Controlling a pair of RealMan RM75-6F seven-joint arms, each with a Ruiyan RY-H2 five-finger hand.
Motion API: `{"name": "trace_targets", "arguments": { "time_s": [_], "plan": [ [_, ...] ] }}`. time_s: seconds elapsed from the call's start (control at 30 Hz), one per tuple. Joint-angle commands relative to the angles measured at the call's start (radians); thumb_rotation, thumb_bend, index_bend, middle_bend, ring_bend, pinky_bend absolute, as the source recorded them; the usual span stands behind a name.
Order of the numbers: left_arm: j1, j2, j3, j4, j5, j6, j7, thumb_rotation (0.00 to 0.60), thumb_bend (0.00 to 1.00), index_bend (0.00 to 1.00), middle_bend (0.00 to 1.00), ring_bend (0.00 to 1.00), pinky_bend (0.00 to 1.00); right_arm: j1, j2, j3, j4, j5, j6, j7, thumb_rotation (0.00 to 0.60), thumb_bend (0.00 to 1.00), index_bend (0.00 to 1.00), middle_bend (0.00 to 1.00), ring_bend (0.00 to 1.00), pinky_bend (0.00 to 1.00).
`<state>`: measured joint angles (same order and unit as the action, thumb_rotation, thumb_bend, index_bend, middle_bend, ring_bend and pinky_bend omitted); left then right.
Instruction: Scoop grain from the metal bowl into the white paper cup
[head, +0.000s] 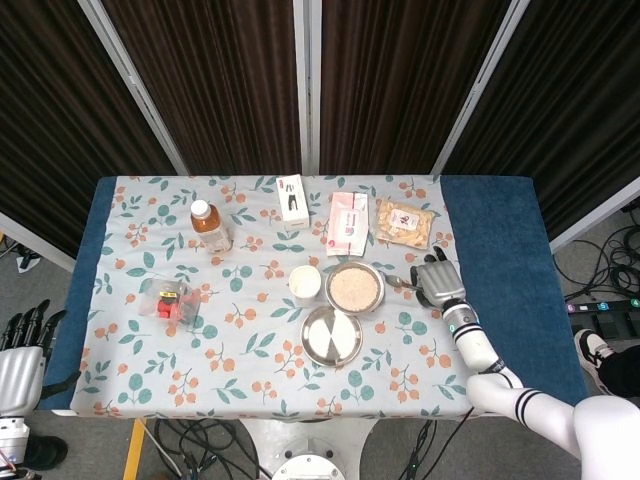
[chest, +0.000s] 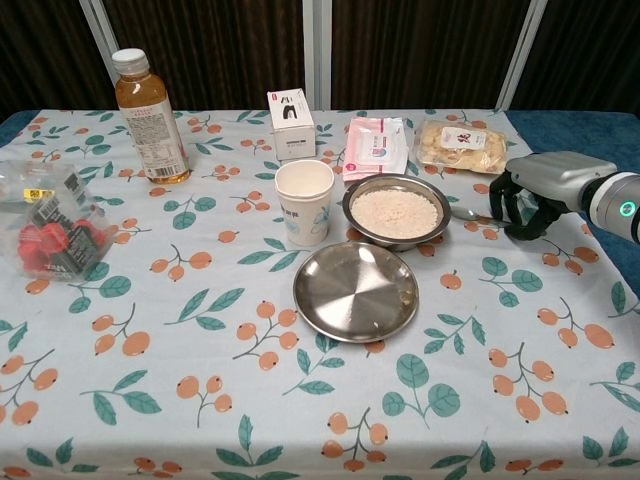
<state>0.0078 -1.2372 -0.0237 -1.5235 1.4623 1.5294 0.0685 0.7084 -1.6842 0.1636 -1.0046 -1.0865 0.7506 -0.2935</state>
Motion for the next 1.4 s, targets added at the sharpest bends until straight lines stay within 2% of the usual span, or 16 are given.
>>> {"name": "trace_targets", "arguments": {
  "time_s": [0.03,0.27,0.4,0.5,0.67,0.83,1.1,1.4],
  "plan": [
    [0.001,0.001,0.0,-0.001,-0.001,0.001,0.0,0.6,0.06,0.19,0.12,0.06,0.03,-0.002,0.03,-0.007,-0.032,-0.028,0.026,-0.005,0.6,0.33,0.54,0.57,0.2,0.01],
    [0.002,0.003,-0.003,-0.001,0.0,0.007,-0.001,0.6,0.06,0.19,0.12,0.06,0.03,0.012,0.198,-0.021,-0.218,-0.09,0.068,-0.102,0.6,0.33,0.56,0.59,0.21,0.02],
    [0.003,0.004,-0.005,-0.002,-0.002,0.009,0.0,0.6,0.06,0.19,0.12,0.06,0.03,0.066,0.317,-0.019,-0.365,-0.099,0.014,-0.185,0.6,0.33,0.57,0.59,0.21,0.02],
    [0.005,0.002,-0.006,-0.001,-0.003,0.012,-0.002,0.6,0.06,0.19,0.12,0.06,0.03,0.124,0.352,-0.016,-0.422,-0.082,-0.038,-0.267,0.6,0.33,0.57,0.59,0.21,0.02],
    [0.006,0.002,-0.004,0.002,0.003,0.016,-0.001,0.6,0.06,0.19,0.12,0.06,0.03,0.23,0.336,-0.038,-0.44,0.007,-0.145,-0.402,0.6,0.33,0.58,0.59,0.21,0.0],
    [0.009,0.002,-0.005,0.005,0.004,0.021,-0.006,0.6,0.06,0.19,0.12,0.06,0.03,0.336,0.283,-0.087,-0.395,0.132,-0.195,-0.536,0.6,0.33,0.59,0.6,0.21,0.0],
    [0.008,-0.006,-0.006,0.018,-0.002,0.013,-0.02,0.6,0.06,0.19,0.12,0.06,0.03,0.462,0.223,-0.18,-0.365,0.324,-0.173,-0.676,0.6,0.33,0.59,0.6,0.21,0.0],
    [0.013,-0.01,-0.007,0.036,-0.006,0.014,-0.038,0.6,0.06,0.19,0.12,0.06,0.03,0.556,0.175,-0.258,-0.342,0.444,-0.126,-0.751,0.6,0.33,0.59,0.6,0.21,0.0]
  ]
}}
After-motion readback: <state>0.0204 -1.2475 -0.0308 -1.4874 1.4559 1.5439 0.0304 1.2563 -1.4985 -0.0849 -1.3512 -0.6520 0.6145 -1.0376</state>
